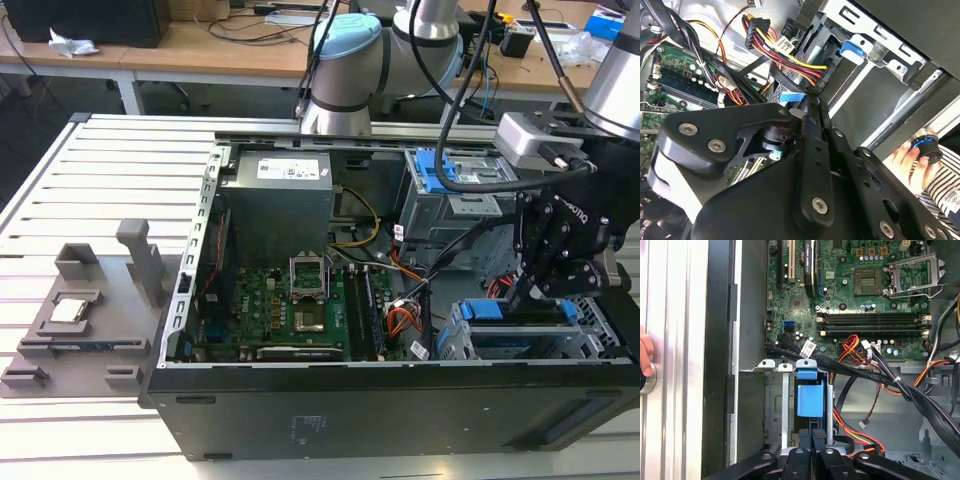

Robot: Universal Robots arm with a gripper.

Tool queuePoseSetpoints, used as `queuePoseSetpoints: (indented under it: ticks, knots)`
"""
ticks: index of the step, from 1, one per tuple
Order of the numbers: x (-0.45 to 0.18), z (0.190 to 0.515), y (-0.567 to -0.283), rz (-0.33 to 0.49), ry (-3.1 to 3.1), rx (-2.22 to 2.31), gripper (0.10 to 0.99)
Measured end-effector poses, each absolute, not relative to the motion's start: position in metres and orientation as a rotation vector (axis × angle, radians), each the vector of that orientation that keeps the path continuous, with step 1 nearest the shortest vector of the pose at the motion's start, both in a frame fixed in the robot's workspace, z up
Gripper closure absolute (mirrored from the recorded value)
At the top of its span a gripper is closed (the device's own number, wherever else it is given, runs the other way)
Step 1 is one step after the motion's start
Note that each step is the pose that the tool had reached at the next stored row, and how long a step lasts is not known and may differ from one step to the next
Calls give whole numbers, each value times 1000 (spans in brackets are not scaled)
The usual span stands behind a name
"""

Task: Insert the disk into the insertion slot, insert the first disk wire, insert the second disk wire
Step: 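Insert the second disk wire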

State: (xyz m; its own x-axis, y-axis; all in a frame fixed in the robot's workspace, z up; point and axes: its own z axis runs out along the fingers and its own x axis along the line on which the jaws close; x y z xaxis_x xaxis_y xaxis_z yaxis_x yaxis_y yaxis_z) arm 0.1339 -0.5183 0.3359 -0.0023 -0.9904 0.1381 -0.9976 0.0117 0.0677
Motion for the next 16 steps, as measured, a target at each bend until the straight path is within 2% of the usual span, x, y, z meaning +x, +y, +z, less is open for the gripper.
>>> queuePoseSetpoints:
  ticks: [7,8,13,16]
  knots:
    - [134,362,-518,74,-2125,2110,918]
    - [134,369,-518,74,-2125,2110,984]
    - [134,394,-518,65,-2129,2114,984]
    - [134,397,-522,-50,-2179,2172,984]
